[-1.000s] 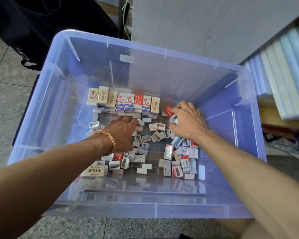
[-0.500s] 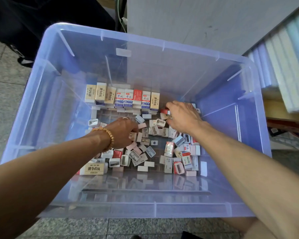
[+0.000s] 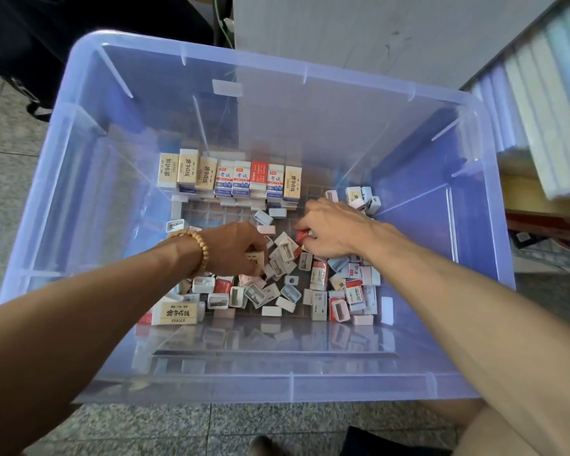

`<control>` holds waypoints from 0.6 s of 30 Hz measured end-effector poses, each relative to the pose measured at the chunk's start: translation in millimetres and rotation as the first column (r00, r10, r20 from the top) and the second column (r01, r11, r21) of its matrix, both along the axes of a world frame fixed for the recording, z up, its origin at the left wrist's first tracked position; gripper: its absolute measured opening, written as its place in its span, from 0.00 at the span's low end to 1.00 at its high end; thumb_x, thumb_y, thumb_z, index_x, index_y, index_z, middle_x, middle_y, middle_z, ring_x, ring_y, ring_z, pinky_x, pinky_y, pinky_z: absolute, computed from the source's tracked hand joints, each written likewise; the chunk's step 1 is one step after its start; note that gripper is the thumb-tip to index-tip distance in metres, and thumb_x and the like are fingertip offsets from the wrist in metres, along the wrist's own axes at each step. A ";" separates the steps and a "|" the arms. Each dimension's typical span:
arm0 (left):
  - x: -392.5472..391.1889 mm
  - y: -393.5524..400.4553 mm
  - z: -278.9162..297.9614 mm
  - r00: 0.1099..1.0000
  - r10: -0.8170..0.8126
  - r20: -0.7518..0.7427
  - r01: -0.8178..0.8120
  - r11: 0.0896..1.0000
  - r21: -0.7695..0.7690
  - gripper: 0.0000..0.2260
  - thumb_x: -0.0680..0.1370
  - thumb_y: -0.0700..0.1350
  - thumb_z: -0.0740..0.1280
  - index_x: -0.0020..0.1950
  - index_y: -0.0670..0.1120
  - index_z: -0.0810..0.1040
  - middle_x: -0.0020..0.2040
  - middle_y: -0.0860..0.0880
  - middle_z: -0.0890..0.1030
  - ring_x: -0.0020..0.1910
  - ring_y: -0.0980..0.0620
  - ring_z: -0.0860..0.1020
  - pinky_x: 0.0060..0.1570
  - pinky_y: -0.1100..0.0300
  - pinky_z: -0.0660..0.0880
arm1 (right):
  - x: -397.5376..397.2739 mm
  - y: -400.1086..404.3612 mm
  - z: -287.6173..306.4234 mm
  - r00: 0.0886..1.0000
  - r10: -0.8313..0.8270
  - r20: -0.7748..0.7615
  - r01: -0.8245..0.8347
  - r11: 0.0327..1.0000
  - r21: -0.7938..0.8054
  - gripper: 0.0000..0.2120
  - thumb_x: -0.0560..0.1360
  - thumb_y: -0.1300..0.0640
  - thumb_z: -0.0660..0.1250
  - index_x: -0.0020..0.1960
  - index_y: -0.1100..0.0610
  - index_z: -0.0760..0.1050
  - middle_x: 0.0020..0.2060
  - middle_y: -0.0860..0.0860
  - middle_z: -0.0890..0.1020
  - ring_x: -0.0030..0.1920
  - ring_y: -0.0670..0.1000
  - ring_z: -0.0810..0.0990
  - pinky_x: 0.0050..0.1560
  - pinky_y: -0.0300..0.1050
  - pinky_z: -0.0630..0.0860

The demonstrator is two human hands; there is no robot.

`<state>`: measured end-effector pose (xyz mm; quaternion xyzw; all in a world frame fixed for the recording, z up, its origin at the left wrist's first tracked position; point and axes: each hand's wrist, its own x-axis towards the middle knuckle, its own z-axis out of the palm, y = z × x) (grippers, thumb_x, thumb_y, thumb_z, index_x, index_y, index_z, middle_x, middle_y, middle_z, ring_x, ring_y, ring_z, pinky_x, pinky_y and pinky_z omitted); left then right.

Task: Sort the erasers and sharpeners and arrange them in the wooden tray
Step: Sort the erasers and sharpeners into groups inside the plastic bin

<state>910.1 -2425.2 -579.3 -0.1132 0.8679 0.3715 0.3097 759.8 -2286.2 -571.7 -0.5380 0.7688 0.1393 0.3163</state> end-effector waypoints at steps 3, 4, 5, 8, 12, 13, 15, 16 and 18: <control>4.4 0.0 1.6 0.998 -0.059 0.029 0.061 0.997 -0.054 0.08 0.77 0.42 0.68 0.54 0.48 0.83 0.48 0.52 0.79 0.40 0.56 0.76 0.38 0.64 0.72 | 1.5 -3.5 2.7 0.998 0.062 0.006 -0.063 0.997 0.033 0.17 0.74 0.58 0.65 0.63 0.54 0.76 0.48 0.51 0.71 0.54 0.53 0.71 0.53 0.50 0.71; 5.4 0.2 2.0 0.997 -0.072 0.039 0.074 0.995 -0.064 0.09 0.77 0.42 0.68 0.55 0.49 0.83 0.50 0.52 0.81 0.43 0.54 0.78 0.40 0.62 0.74 | 1.8 -2.5 3.6 0.996 0.087 -0.003 -0.087 0.996 0.022 0.16 0.75 0.58 0.66 0.63 0.53 0.75 0.48 0.50 0.71 0.53 0.52 0.70 0.53 0.49 0.69; 6.3 0.8 2.2 0.996 -0.080 0.045 0.083 0.994 -0.064 0.09 0.76 0.42 0.69 0.55 0.49 0.83 0.51 0.51 0.82 0.45 0.52 0.79 0.43 0.60 0.76 | 2.1 -0.4 4.1 0.993 0.115 -0.014 -0.115 0.993 0.014 0.16 0.76 0.57 0.66 0.63 0.52 0.74 0.49 0.49 0.71 0.52 0.51 0.69 0.53 0.49 0.69; 6.8 3.0 2.2 0.994 -0.095 0.051 0.097 0.995 -0.038 0.09 0.75 0.42 0.70 0.53 0.51 0.83 0.51 0.52 0.82 0.47 0.52 0.80 0.47 0.58 0.78 | 4.8 5.6 3.3 0.976 0.201 -0.087 -0.199 0.979 0.030 0.18 0.76 0.59 0.67 0.66 0.53 0.72 0.57 0.51 0.73 0.58 0.52 0.70 0.60 0.52 0.69; 6.8 2.0 2.1 0.990 -0.111 0.085 0.113 0.993 -0.023 0.07 0.76 0.45 0.70 0.53 0.51 0.81 0.51 0.53 0.80 0.47 0.52 0.79 0.47 0.58 0.76 | 11.0 4.8 1.8 0.959 0.239 -0.152 -0.236 0.971 0.037 0.18 0.76 0.64 0.66 0.66 0.58 0.73 0.62 0.54 0.73 0.62 0.54 0.69 0.63 0.53 0.66; 6.8 1.9 2.5 0.990 -0.113 0.088 0.115 0.993 -0.023 0.07 0.76 0.45 0.70 0.54 0.51 0.81 0.51 0.53 0.79 0.47 0.52 0.78 0.46 0.58 0.75 | 12.2 3.5 1.4 0.963 0.223 -0.152 -0.221 0.975 0.032 0.17 0.76 0.64 0.66 0.65 0.58 0.73 0.61 0.54 0.73 0.62 0.55 0.69 0.63 0.53 0.66; 6.4 2.9 3.3 0.988 -0.122 0.097 0.125 0.992 -0.021 0.09 0.78 0.46 0.69 0.57 0.49 0.79 0.51 0.54 0.75 0.46 0.54 0.74 0.41 0.62 0.70 | 14.3 2.6 3.4 0.983 0.138 -0.118 -0.136 0.990 0.021 0.11 0.78 0.62 0.65 0.60 0.57 0.73 0.54 0.53 0.72 0.60 0.54 0.70 0.63 0.54 0.65; 5.7 3.1 3.5 0.986 -0.130 0.108 0.133 0.991 -0.023 0.10 0.78 0.46 0.68 0.59 0.48 0.78 0.51 0.54 0.73 0.45 0.54 0.73 0.39 0.64 0.67 | 14.2 3.3 5.3 0.995 0.068 -0.079 -0.067 0.998 0.016 0.08 0.78 0.61 0.65 0.57 0.56 0.72 0.50 0.51 0.71 0.58 0.54 0.71 0.63 0.55 0.65; 4.9 2.9 4.0 0.982 -0.142 0.128 0.146 0.989 -0.022 0.11 0.79 0.46 0.68 0.60 0.47 0.77 0.52 0.53 0.72 0.47 0.53 0.73 0.41 0.64 0.67 | 11.9 7.5 9.0 0.995 -0.094 0.024 0.093 0.995 0.028 0.05 0.79 0.61 0.63 0.51 0.54 0.68 0.43 0.47 0.71 0.52 0.54 0.73 0.62 0.56 0.66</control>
